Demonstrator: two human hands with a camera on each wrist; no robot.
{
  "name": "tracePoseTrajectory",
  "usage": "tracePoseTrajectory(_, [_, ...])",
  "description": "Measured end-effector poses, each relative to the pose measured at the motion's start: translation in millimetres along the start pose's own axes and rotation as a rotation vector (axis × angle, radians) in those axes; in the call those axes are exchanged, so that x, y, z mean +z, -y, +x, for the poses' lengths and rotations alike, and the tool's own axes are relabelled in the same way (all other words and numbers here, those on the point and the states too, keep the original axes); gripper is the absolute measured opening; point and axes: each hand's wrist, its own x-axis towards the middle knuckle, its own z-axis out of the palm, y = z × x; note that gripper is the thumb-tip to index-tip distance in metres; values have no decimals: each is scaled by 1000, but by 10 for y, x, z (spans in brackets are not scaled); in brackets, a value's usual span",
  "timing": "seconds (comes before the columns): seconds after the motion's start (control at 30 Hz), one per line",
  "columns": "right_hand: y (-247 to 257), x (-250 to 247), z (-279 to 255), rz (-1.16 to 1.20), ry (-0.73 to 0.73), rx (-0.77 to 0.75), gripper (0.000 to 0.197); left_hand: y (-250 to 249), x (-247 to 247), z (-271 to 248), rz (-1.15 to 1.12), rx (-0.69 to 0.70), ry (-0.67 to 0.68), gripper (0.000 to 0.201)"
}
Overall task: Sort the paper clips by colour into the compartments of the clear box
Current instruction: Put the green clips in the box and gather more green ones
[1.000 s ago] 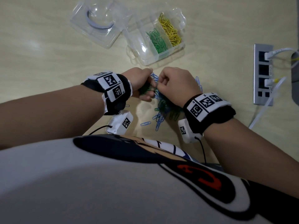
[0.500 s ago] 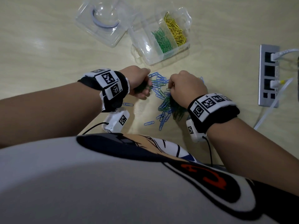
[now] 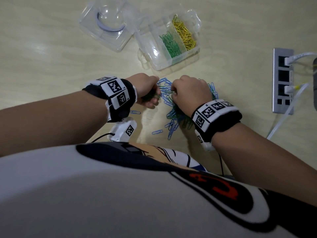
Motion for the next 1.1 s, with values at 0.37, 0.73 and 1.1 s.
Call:
tracePoseTrajectory(0.37, [94,-179,-4,79,-18,-15,20,-4,10,15,-33,-3,-10,44])
tracePoseTrajectory(0.73, [20,-176,-17,387,12,107,10,-29,39,6,-30,-42,42,45])
tracePoseTrajectory(1.1, [-23,-60,-70,71,187,53,10,-15,8,-1,-10,-43,9,46])
